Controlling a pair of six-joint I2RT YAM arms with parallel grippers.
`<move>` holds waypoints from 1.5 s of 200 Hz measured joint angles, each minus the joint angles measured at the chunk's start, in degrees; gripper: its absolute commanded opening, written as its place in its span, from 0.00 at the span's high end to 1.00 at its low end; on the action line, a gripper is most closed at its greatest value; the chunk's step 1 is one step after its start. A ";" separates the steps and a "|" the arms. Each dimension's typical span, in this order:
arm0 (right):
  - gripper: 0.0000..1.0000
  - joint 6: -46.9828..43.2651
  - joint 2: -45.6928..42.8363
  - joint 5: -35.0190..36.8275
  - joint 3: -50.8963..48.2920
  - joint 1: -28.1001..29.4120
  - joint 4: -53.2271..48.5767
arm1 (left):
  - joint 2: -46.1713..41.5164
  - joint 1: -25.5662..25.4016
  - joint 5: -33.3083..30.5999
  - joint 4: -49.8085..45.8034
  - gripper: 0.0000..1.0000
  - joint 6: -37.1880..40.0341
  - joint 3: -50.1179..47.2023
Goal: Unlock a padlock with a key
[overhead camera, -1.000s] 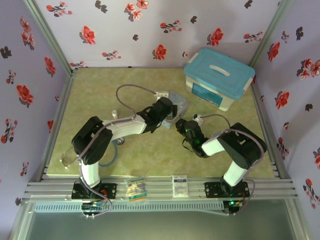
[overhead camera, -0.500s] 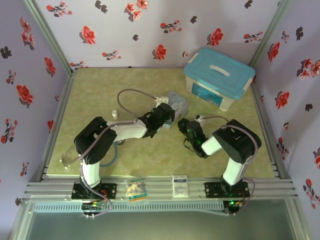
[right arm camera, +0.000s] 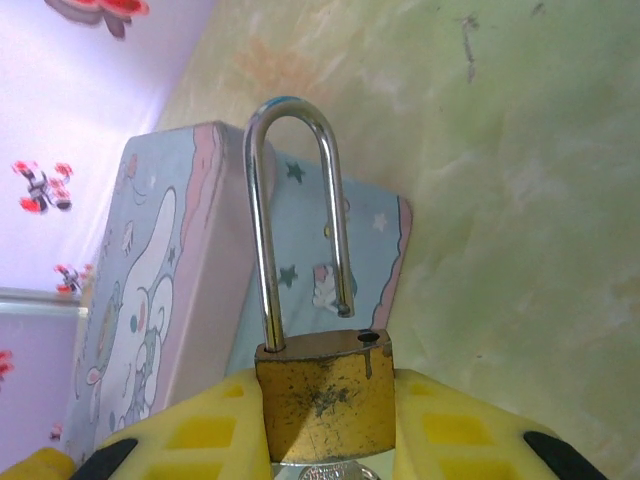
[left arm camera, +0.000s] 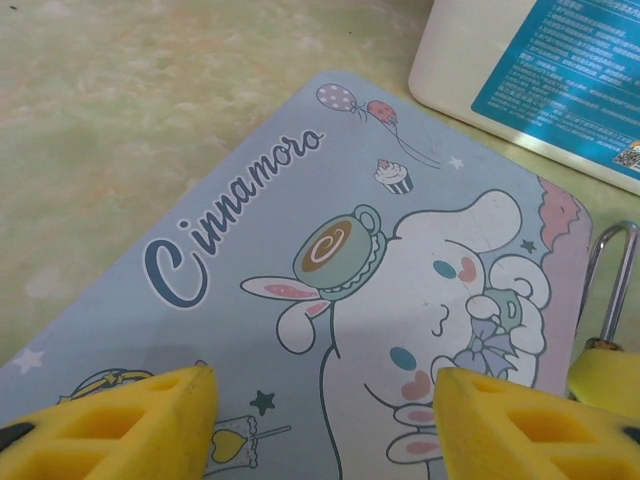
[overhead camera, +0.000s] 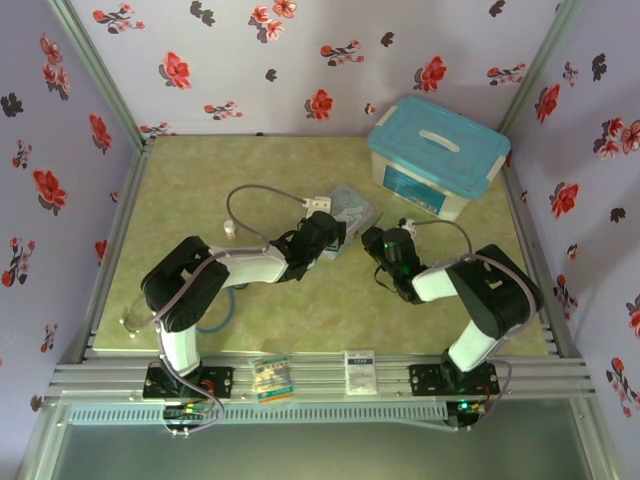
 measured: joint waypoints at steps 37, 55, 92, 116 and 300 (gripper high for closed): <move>0.83 -5.97 -7.10 -7.69 2.75 -1.46 -16.50 | -2.82 2.75 0.46 -2.32 0.37 0.02 -2.14; 0.83 -9.57 -7.93 -12.13 4.59 -2.34 -25.03 | -3.74 5.07 1.07 -3.76 0.37 0.11 -2.47; 0.82 -20.06 -8.31 -16.70 11.52 -2.82 -47.08 | -5.40 9.35 1.73 -7.41 0.31 1.09 -2.51; 0.81 -26.60 -8.55 -17.29 16.06 -3.21 -58.77 | -7.82 10.62 2.01 -11.39 0.24 2.01 -2.60; 0.81 -36.54 -6.23 -15.67 20.94 -9.62 -76.28 | -33.86 10.75 6.08 -15.17 0.23 -0.09 -13.49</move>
